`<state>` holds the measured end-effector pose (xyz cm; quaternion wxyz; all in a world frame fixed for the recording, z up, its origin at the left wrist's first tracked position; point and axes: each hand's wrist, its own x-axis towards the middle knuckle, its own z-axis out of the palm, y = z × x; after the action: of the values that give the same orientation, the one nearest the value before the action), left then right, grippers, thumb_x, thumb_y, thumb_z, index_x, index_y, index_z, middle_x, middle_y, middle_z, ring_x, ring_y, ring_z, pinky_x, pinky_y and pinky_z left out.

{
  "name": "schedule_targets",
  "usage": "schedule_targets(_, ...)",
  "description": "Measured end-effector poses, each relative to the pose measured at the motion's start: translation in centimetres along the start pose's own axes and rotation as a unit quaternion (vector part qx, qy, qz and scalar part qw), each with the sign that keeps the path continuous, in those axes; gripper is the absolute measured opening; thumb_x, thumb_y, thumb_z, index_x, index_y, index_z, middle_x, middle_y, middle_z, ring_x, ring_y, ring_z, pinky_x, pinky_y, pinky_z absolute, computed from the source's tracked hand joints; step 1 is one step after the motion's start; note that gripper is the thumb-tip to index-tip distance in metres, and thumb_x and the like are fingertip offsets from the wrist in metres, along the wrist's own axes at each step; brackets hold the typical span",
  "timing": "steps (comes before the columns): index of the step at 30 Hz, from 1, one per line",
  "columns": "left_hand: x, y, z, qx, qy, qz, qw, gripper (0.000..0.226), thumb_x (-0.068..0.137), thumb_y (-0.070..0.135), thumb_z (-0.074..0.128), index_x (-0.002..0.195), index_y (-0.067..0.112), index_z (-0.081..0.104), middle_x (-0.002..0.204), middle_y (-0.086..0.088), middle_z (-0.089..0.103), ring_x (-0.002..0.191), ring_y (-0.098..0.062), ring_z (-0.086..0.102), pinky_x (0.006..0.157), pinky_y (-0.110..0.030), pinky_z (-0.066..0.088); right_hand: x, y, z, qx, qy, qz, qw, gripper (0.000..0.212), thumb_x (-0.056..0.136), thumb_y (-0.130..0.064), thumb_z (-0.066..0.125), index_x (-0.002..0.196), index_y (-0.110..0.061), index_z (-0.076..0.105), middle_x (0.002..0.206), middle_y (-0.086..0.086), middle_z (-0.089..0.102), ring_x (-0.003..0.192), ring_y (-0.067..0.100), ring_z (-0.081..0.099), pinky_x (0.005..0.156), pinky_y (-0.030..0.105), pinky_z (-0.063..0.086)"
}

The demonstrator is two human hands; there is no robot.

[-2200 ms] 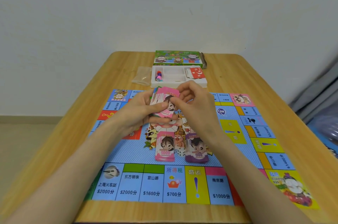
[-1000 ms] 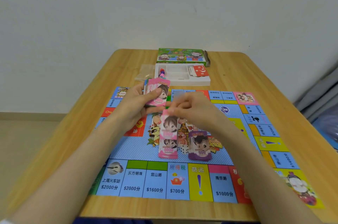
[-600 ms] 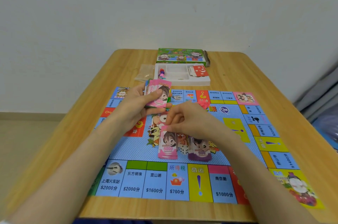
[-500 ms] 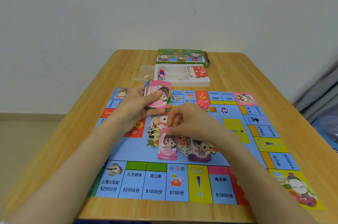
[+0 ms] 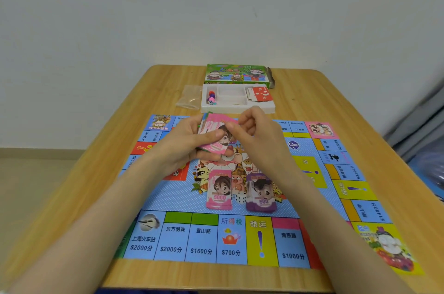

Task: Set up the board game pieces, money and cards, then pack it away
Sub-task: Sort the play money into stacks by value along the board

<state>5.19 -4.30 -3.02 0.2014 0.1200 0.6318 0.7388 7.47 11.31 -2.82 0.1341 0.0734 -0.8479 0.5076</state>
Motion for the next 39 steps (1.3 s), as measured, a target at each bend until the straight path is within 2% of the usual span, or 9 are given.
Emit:
schedule_targets(2, 0.0, 0.0, 0.1, 0.002, -0.005, 0.0, 1.0, 0.031, 0.073, 0.011, 0.062, 0.104, 0.013, 0.061, 0.088, -0.004, 0.075, 0.068, -0.023, 0.073, 0.051, -0.022, 0.057, 0.0, 0.0, 0.0, 0.014, 0.017, -0.012, 1.0, 0.018, 0.087, -0.023, 0.066, 0.086, -0.013, 0.052, 0.067, -0.006, 0.05, 0.059, -0.002, 0.047, 0.059, 0.021, 0.039)
schedule_targets(6, 0.0, -0.1, 0.0, -0.003, -0.009, -0.004, 1.0, 0.033, 0.073, 0.011, 0.063, 0.107, 0.011, 0.06, 0.09, -0.006, 0.074, 0.071, -0.025, 0.073, 0.05, -0.022, 0.056, 0.0, 0.1, 0.2, 0.024, 0.031, -0.032, 0.999, 0.017, 0.082, -0.015, 0.071, 0.08, -0.013, 0.055, 0.067, -0.005, 0.053, 0.06, 0.005, 0.047, 0.057, 0.016, 0.042)
schedule_targets(18, 0.0, 0.0, 0.1, -0.007, -0.012, -0.005, 1.0, 0.034, 0.072, 0.011, 0.063, 0.107, 0.012, 0.06, 0.086, -0.004, 0.074, 0.066, -0.022, 0.072, 0.051, -0.022, 0.057, -0.1, 0.0, 0.1, 0.031, 0.035, -0.059, 0.997, 0.009, 0.082, -0.011, 0.07, 0.085, -0.015, 0.062, 0.064, 0.004, 0.059, 0.057, 0.012, 0.053, 0.055, 0.024, 0.042)
schedule_targets(25, -0.1, 0.1, 0.1, 0.0, -0.016, -0.009, 1.0, 0.032, 0.074, 0.016, 0.062, 0.106, 0.011, 0.06, 0.086, -0.006, 0.074, 0.068, -0.022, 0.073, 0.052, -0.022, 0.057, 0.0, -0.1, 0.1, 0.046, 0.057, -0.055, 0.996, 0.013, 0.079, -0.006, 0.072, 0.078, -0.014, 0.061, 0.065, -0.003, 0.056, 0.058, 0.006, 0.05, 0.054, 0.015, 0.042)
schedule_targets(30, -0.1, 0.0, 0.1, -0.02, -0.018, -0.017, 1.0, 0.032, 0.079, 0.024, 0.057, 0.107, 0.01, 0.059, 0.09, -0.015, 0.073, 0.074, -0.029, 0.073, 0.052, -0.025, 0.058, 0.1, 0.2, 0.1, 0.041, 0.061, -0.058, 0.996, 0.019, 0.084, -0.005, 0.066, 0.074, -0.02, 0.059, 0.065, 0.006, 0.061, 0.063, 0.02, 0.061, 0.061, 0.035, 0.05)
schedule_targets(32, 0.0, -0.1, 0.0, -0.02, -0.013, -0.015, 1.0, 0.034, 0.079, 0.024, 0.057, 0.111, 0.01, 0.058, 0.092, -0.014, 0.073, 0.075, -0.028, 0.073, 0.053, -0.025, 0.058, 0.2, 0.2, 0.0, 0.041, 0.062, -0.056, 0.996, 0.016, 0.087, -0.006, 0.062, 0.077, -0.017, 0.056, 0.068, 0.001, 0.059, 0.066, 0.018, 0.059, 0.063, 0.031, 0.049)
schedule_targets(35, 0.1, 0.0, -0.2, -0.027, 0.018, -0.004, 0.999, 0.031, 0.081, 0.022, 0.057, 0.111, 0.012, 0.058, 0.093, -0.012, 0.074, 0.073, -0.025, 0.073, 0.053, -0.024, 0.058, 0.2, -0.1, -0.1, 0.038, 0.083, -0.051, 0.995, 0.016, 0.09, -0.007, 0.057, 0.079, -0.017, 0.052, 0.073, -0.006, 0.055, 0.068, 0.011, 0.053, 0.062, 0.02, 0.043)
schedule_targets(37, 0.3, 0.0, -0.4, -0.038, 0.063, 0.001, 0.997, 0.023, 0.087, 0.019, 0.056, 0.108, 0.01, 0.059, 0.088, -0.009, 0.074, 0.068, -0.022, 0.072, 0.051, -0.024, 0.058, 0.3, -0.4, -0.4, 0.088, 0.084, -0.036, 0.992, 0.021, 0.09, -0.006, 0.058, 0.076, -0.019, 0.051, 0.072, -0.004, 0.054, 0.066, 0.01, 0.052, 0.063, 0.022, 0.045)
schedule_targets(39, 0.6, -0.1, -0.7, -0.035, 0.109, 0.009, 0.993, 0.017, 0.092, 0.016, 0.054, 0.107, 0.009, 0.059, 0.086, -0.008, 0.073, 0.065, -0.017, 0.071, 0.051, -0.024, 0.058, 0.3, -0.7, -0.9, 0.123, 0.043, -0.016, 0.991, 0.018, 0.088, -0.007, 0.062, 0.077, -0.019, 0.055, 0.068, -0.001, 0.056, 0.063, 0.013, 0.052, 0.064, 0.029, 0.048)
